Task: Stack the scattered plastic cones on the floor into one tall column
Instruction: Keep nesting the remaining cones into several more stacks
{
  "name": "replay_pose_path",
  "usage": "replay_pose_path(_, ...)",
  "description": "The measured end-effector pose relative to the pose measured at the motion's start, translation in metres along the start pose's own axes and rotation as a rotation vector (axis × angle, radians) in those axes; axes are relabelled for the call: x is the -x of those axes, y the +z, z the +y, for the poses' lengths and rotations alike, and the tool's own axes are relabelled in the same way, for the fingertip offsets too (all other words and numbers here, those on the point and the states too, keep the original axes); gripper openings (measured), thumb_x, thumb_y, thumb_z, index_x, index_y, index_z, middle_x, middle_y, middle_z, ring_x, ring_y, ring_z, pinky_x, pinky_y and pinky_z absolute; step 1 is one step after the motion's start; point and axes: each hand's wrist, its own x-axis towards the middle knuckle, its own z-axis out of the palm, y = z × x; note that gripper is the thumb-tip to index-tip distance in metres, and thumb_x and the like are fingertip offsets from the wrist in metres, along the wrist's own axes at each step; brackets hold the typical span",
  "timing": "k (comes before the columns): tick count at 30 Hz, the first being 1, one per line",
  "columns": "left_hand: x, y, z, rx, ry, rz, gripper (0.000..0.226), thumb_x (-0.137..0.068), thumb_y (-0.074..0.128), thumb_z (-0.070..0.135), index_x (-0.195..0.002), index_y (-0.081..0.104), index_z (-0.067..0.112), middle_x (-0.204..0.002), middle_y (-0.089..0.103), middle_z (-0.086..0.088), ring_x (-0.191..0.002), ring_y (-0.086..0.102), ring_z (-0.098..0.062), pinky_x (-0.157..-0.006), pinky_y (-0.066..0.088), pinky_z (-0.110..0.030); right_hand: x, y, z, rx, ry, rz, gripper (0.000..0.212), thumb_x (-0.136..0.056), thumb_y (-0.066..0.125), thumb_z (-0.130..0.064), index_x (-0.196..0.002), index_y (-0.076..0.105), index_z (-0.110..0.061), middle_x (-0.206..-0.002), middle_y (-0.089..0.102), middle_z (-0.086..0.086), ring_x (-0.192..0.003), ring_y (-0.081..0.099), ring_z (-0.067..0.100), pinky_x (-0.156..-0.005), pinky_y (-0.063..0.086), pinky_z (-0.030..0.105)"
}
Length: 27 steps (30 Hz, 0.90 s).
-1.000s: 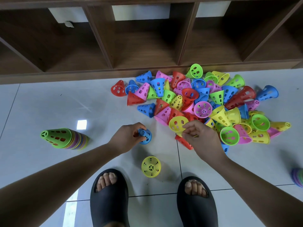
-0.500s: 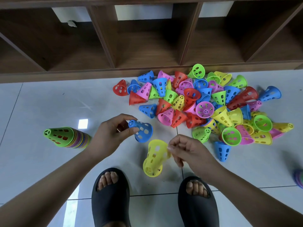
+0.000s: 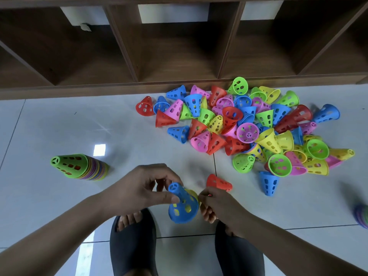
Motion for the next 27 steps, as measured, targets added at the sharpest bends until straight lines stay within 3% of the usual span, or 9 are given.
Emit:
replay_pose_path(2, -0.001, 0.011, -0.008, -0.081, 0.028, -0.006, 0.026, -0.087, 0.089, 0.034, -0.110, 0.076, 0.034, -0.102, 0.070, 0.009, -0.084, 0.065, -0.014, -0.073, 0.047, -0.016, 0.001, -0.001, -0.002, 0.006, -0.007, 0.018, 0.012, -0.102, 0.056, -0.016, -0.107, 0.066, -0.011, -0.075, 0.073, 0.009, -0.062, 0.064, 0.022, -0.052, 0.047, 0.030)
replay_pose_path(5, -0.005, 0.025, -0.027, -0.219, 0.048, -0.021, 0.030, -0.089, 0.086, 0.037, -0.115, 0.071, 0.040, -0.104, 0.066, 0.015, -0.088, 0.065, -0.011, -0.074, 0.049, -0.016, 0.003, -0.009, -0.002, 0.103, -0.102, 0.112, 0.009, -0.102, 0.059, -0.016, -0.106, 0.065, -0.020, -0.078, 0.072, 0.006, -0.060, 0.063, 0.016, -0.054, 0.048, 0.029)
replay_pose_path(8, -0.009, 0.036, -0.044, -0.256, 0.044, -0.032, 0.034, -0.090, 0.084, 0.040, -0.118, 0.066, 0.043, -0.106, 0.064, 0.019, -0.088, 0.063, -0.009, -0.076, 0.055, -0.024, 0.006, -0.026, -0.001, 0.562, -0.343, 0.262, 0.013, -0.100, 0.059, -0.021, -0.109, 0.058, -0.031, -0.082, 0.061, -0.010, -0.071, 0.061, 0.015, -0.063, 0.049, 0.028)
replay_pose_path(11, -0.013, 0.044, -0.054, -0.296, 0.025, -0.074, 0.041, -0.088, 0.083, 0.043, -0.125, 0.064, 0.045, -0.107, 0.061, 0.025, -0.087, 0.062, -0.006, -0.075, 0.052, -0.016, 0.005, -0.043, 0.001, 0.971, -0.432, 0.281, 0.025, -0.099, 0.056, -0.024, -0.122, 0.054, -0.035, -0.107, 0.059, -0.015, -0.090, 0.067, 0.020, -0.075, 0.053, 0.035)
replay_pose_path(13, -0.018, 0.043, -0.059, -0.322, 0.017, -0.125, 0.045, -0.087, 0.082, 0.037, -0.127, 0.063, 0.045, -0.108, 0.061, 0.024, -0.085, 0.062, -0.006, -0.075, 0.050, -0.014, -0.001, -0.050, 0.007, 1.205, -0.536, 0.341, 0.028, -0.087, 0.073, -0.025, -0.111, 0.066, -0.037, -0.116, 0.063, -0.014, -0.088, 0.068, 0.013, -0.063, 0.046, 0.024)
replay_pose_path(15, -0.027, 0.037, -0.063, -0.316, 0.015, -0.175, 0.049, -0.085, 0.079, 0.026, -0.127, 0.063, 0.044, -0.108, 0.064, 0.019, -0.087, 0.065, -0.009, -0.076, 0.054, -0.020, -0.007, -0.055, 0.015, 1.359, -0.551, 0.351, 0.043, -0.064, 0.089, -0.021, -0.095, 0.065, -0.038, -0.097, 0.061, -0.013, -0.063, 0.061, 0.008, -0.049, 0.031, 0.020)
replay_pose_path(19, -0.052, 0.018, -0.068, -0.395, 0.003, -0.126, 0.052, -0.081, 0.072, 0.030, -0.132, 0.063, 0.038, -0.101, 0.061, 0.017, -0.080, 0.063, -0.010, -0.077, 0.055, -0.025, -0.025, -0.060, 0.025, 1.404, -0.528, 0.401, 0.043, -0.073, 0.082, -0.014, -0.106, 0.057, -0.030, -0.097, 0.058, -0.008, -0.064, 0.062, 0.016, -0.044, 0.043, 0.030)
replay_pose_path(23, -0.082, 0.005, -0.075, -0.603, 0.011, 0.038, 0.052, -0.092, 0.074, 0.028, -0.140, 0.056, 0.036, -0.101, 0.058, 0.016, -0.077, 0.057, -0.008, -0.075, 0.054, -0.030, -0.012, -0.058, -0.001, 1.274, -0.692, 0.515, 0.028, -0.078, 0.087, -0.020, -0.091, 0.066, -0.032, -0.084, 0.055, -0.009, -0.061, 0.059, 0.015, -0.041, 0.043, 0.028)
replay_pose_path(27, -0.105, -0.003, -0.079, -0.733, 0.005, 0.176, 0.061, -0.096, 0.074, 0.032, -0.152, 0.050, 0.035, -0.129, 0.063, 0.002, -0.106, 0.062, -0.020, -0.088, 0.059, -0.038, 0.003, -0.055, -0.019, 1.013, -0.812, 0.565, 0.006, -0.092, 0.077, -0.029, -0.094, 0.072, -0.029, -0.085, 0.057, -0.008, -0.062, 0.060, 0.017, -0.047, 0.049, 0.032)
